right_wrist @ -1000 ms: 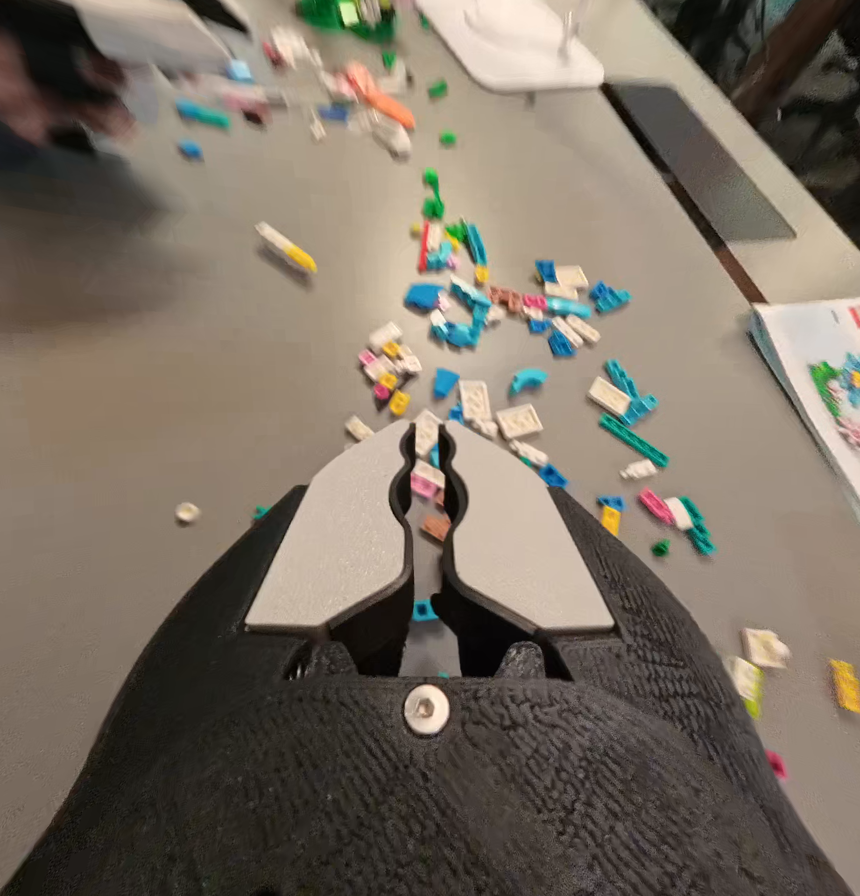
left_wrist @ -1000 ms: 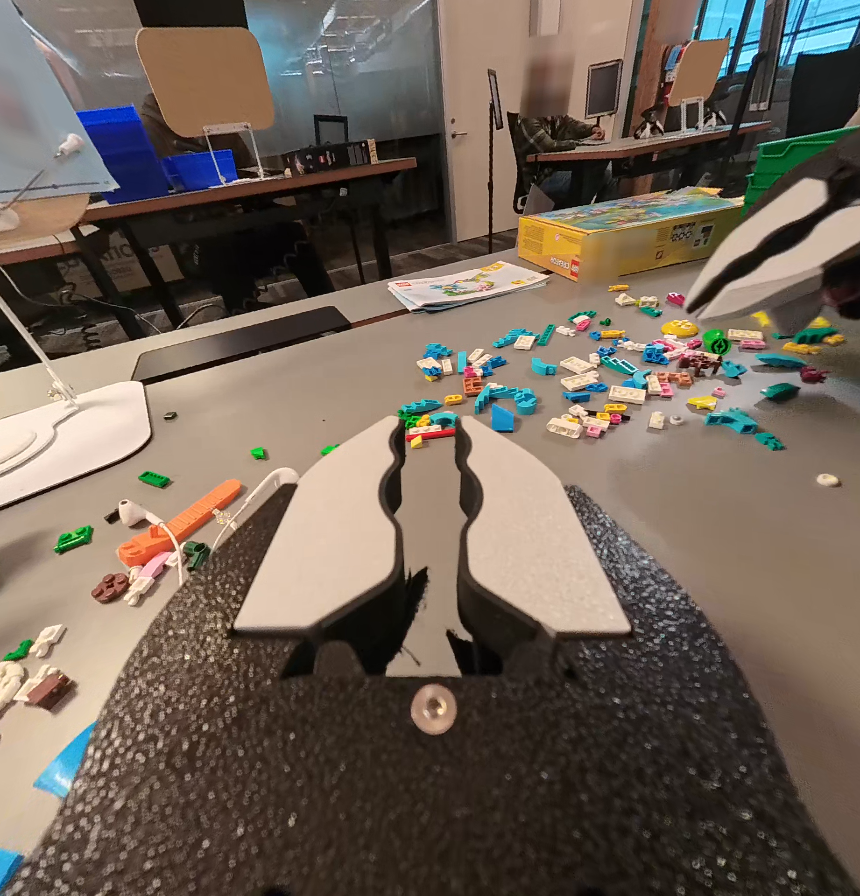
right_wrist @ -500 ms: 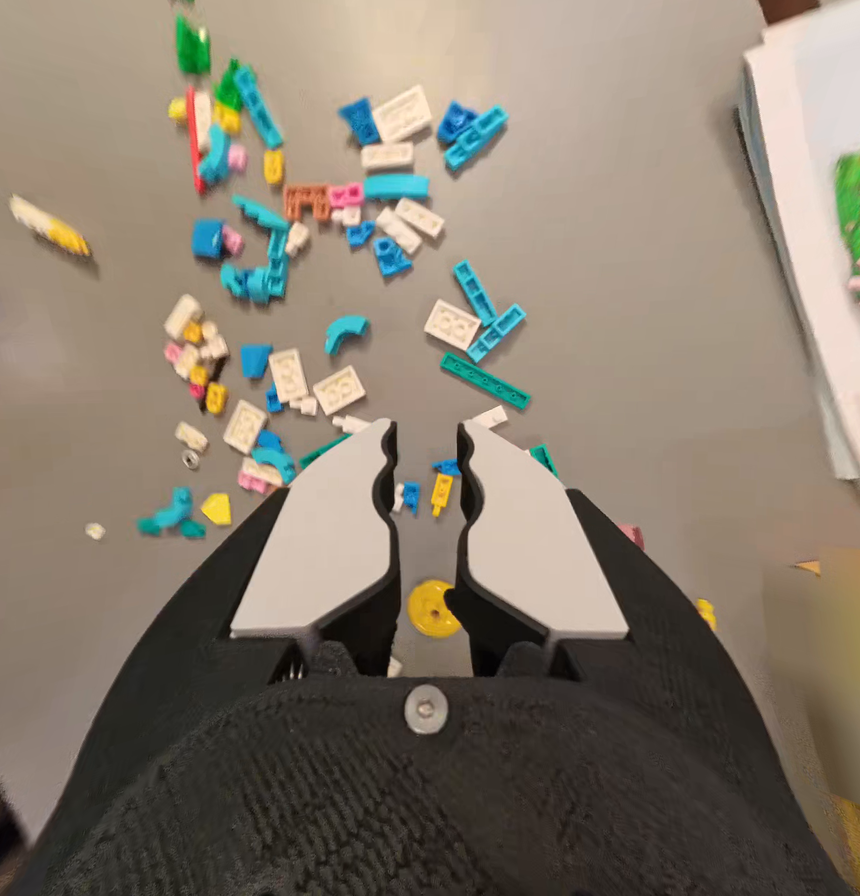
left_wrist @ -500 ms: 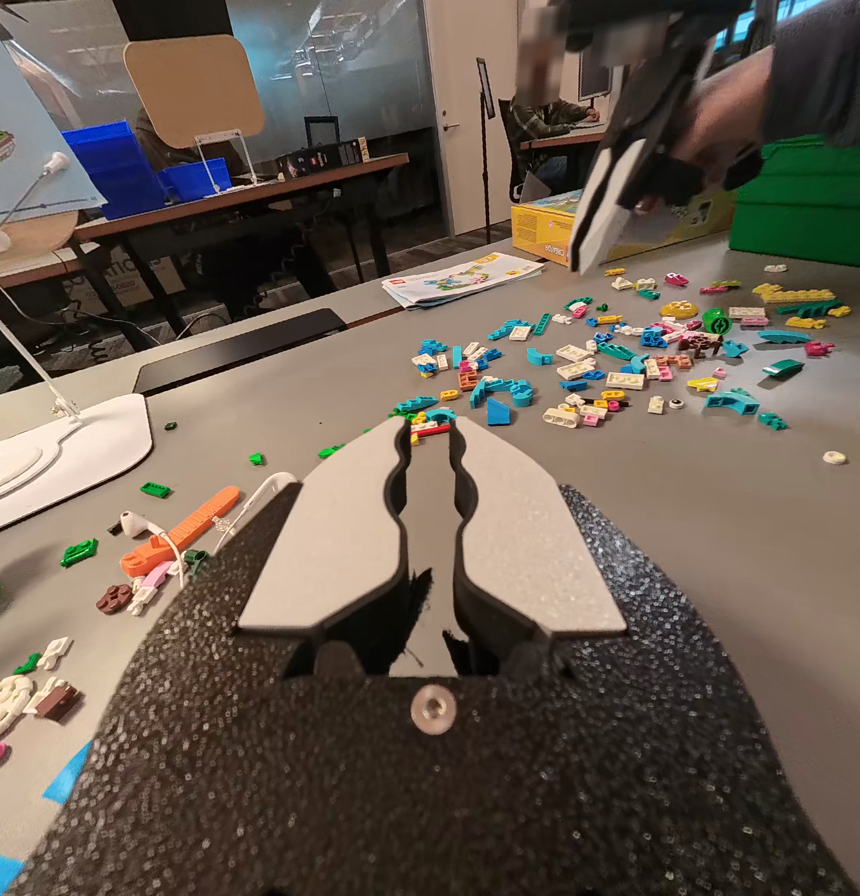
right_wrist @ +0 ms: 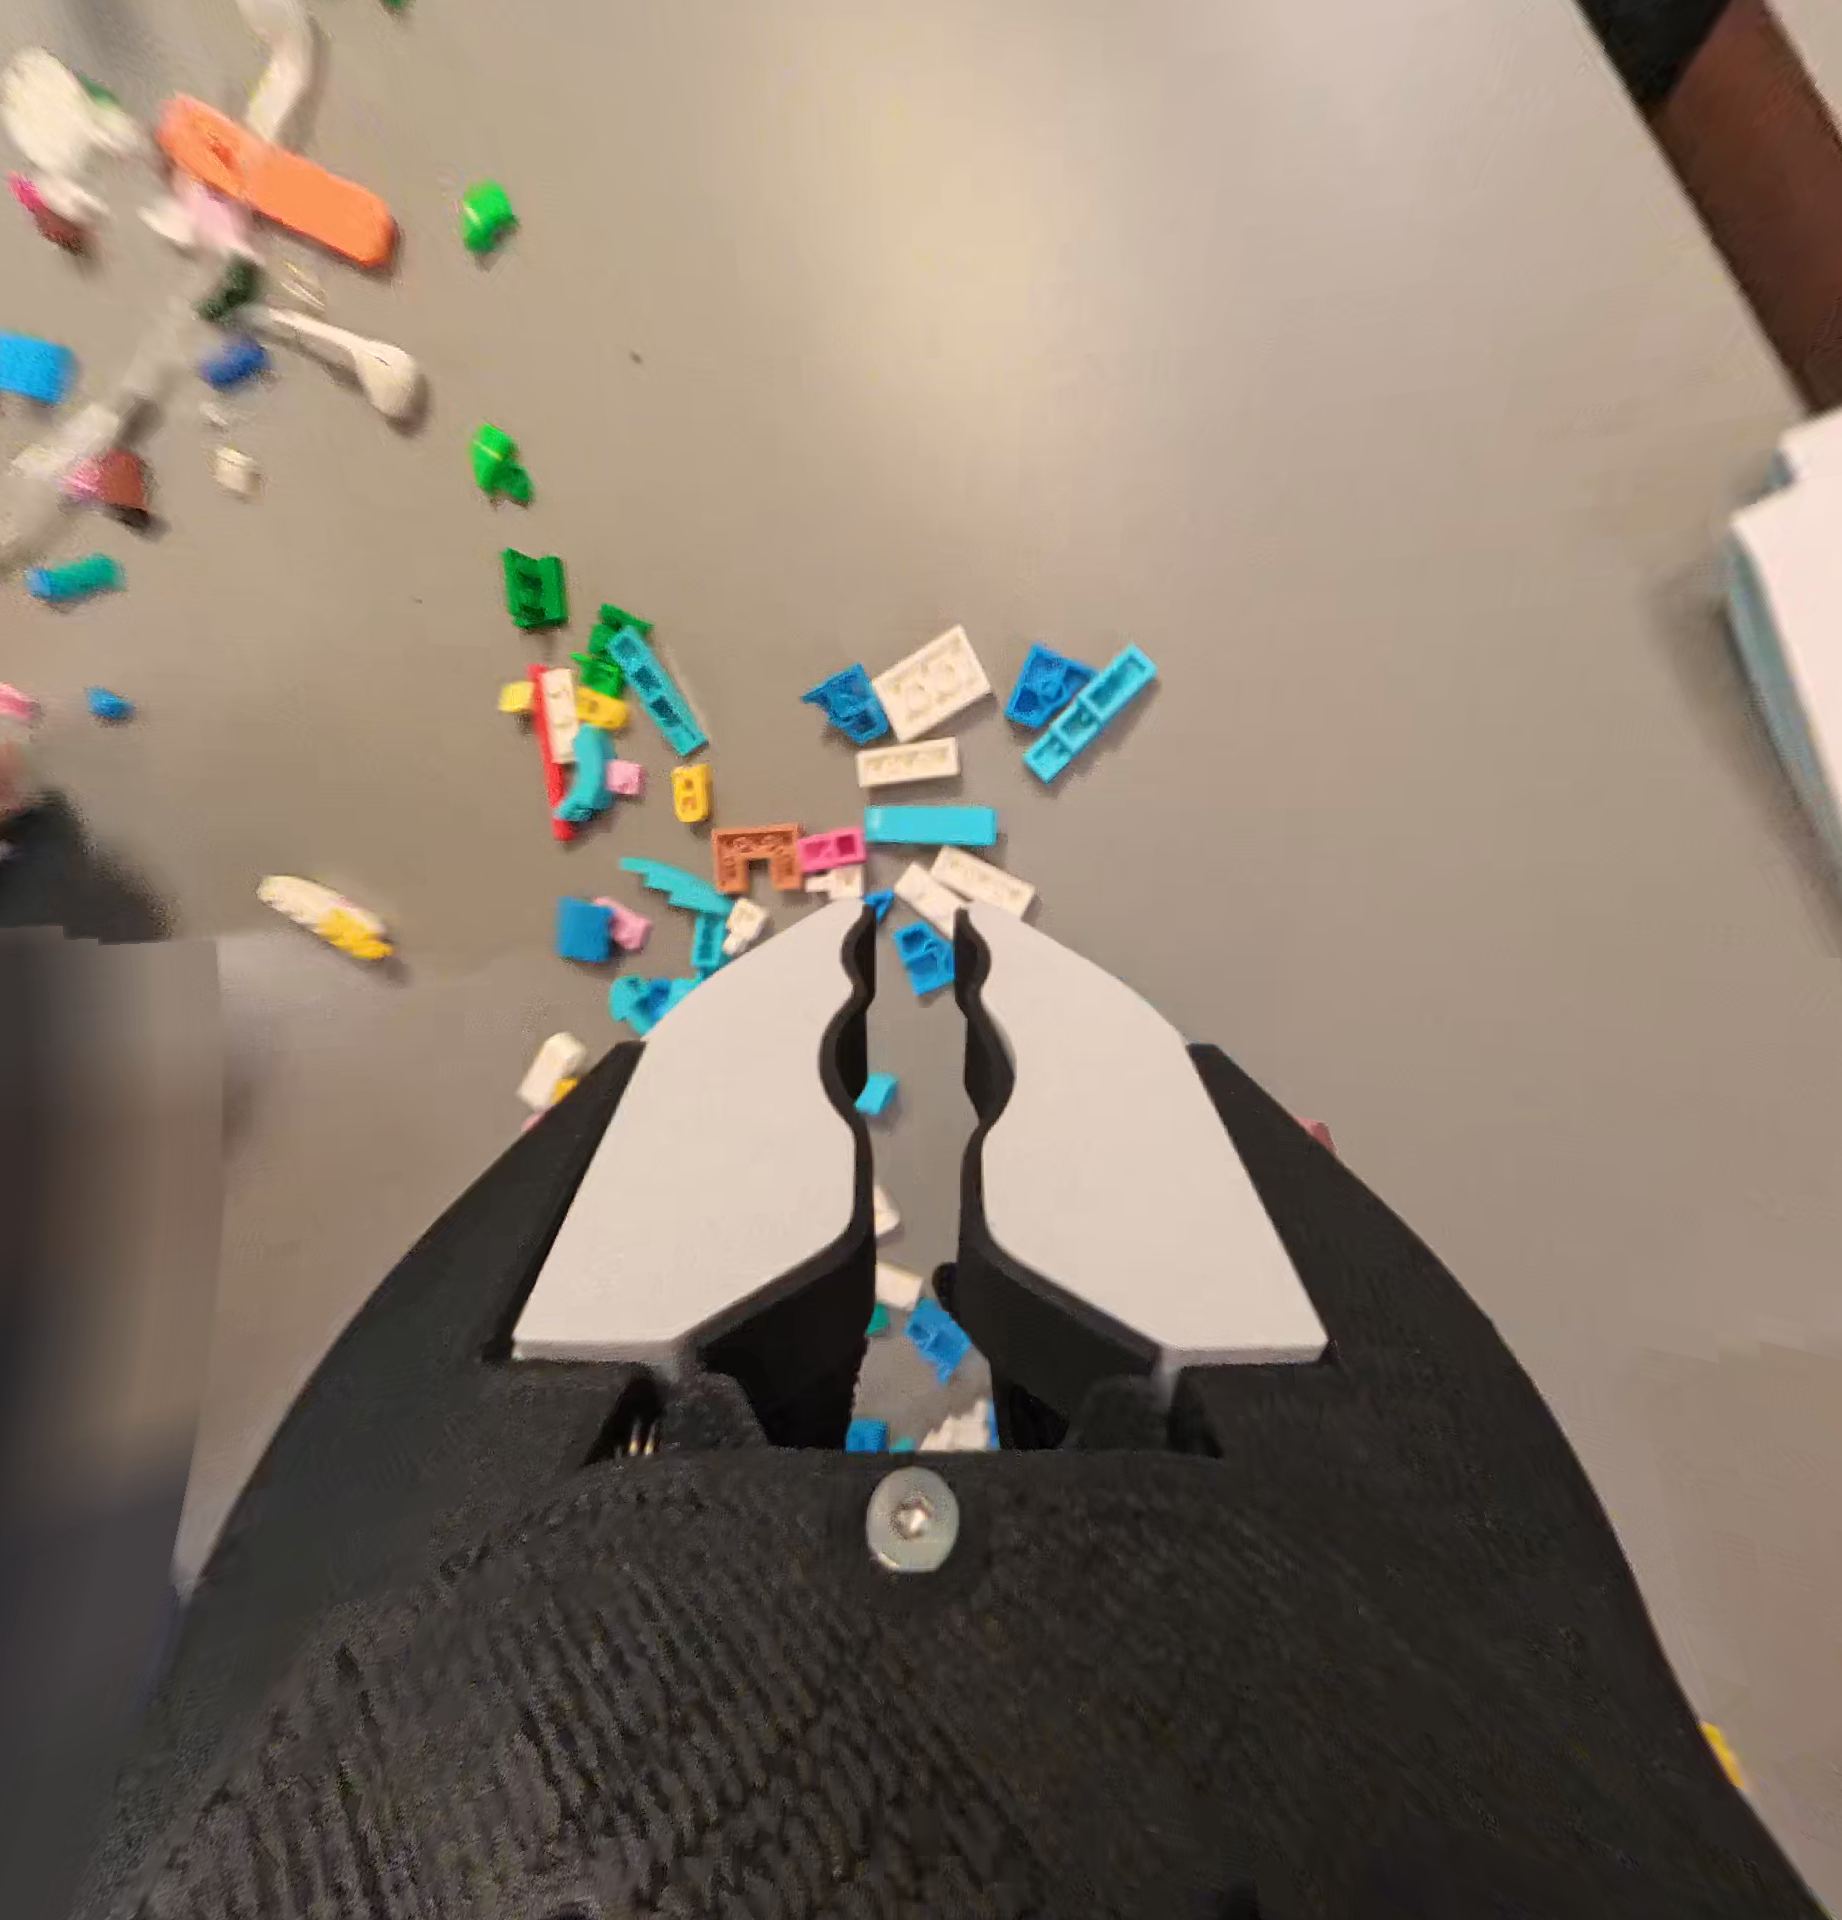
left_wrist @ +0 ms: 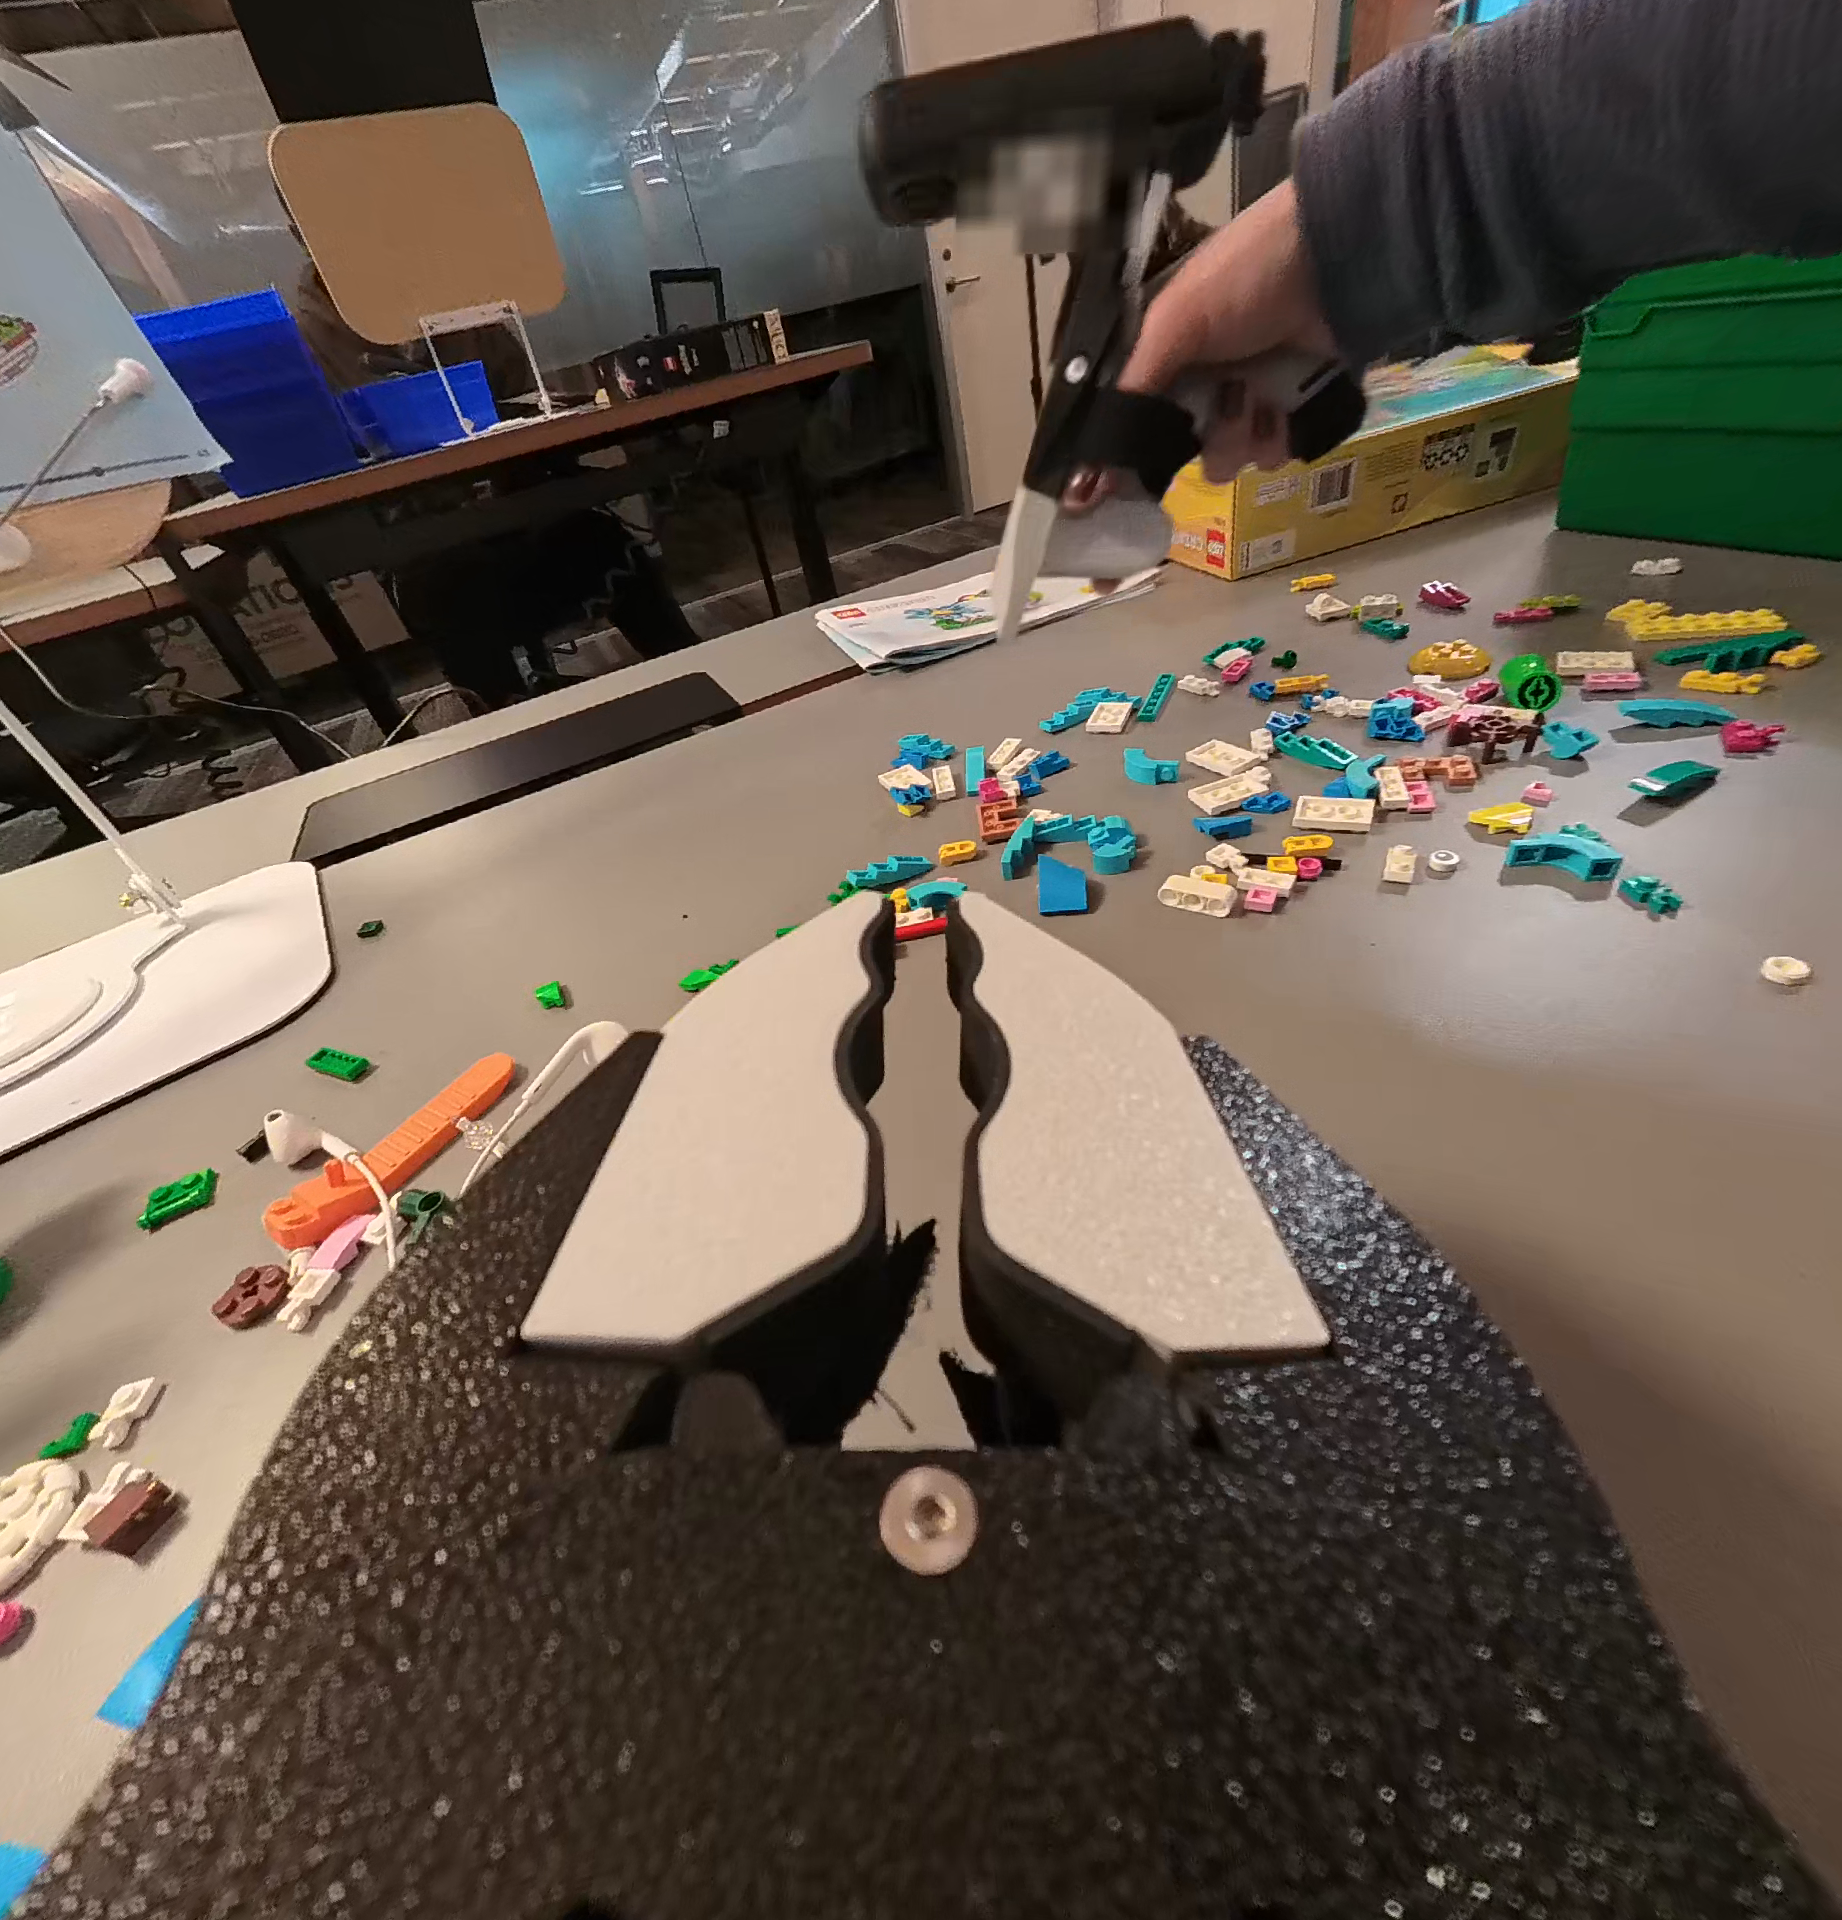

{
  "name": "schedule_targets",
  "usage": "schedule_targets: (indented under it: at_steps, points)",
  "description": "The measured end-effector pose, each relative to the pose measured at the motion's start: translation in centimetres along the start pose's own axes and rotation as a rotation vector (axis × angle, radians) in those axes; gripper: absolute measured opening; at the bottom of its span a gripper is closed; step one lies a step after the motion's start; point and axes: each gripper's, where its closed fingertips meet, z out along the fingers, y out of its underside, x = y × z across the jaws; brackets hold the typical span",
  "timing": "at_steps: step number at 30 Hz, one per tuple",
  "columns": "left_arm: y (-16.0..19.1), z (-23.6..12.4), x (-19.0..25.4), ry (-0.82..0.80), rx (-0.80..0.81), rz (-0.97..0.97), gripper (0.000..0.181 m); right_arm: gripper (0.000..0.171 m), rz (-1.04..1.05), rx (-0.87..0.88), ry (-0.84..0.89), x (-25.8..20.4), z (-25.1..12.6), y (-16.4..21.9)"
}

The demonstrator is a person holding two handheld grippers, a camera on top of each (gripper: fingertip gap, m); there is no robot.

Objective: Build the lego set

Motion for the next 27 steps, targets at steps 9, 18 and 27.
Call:
schedule_targets:
  at_steps: [9,18,27]
  points:
    - [0.1,0.1,0.2,0.011,-0.007,0.004,0.008,0.031,0.002,-0.233,0.054,-0.5,3.5,-0.8]
    - [0.2,0.1,0.4,0.024,-0.016,0.008,0.008,0.024,0.295,-0.304,0.072,1.0,3.3,0.7]
    - [0.3,0.2,0.5,0.030,-0.025,0.018,0.008,0.035,0.311,-0.358,0.058,0.2,4.1,2.2]
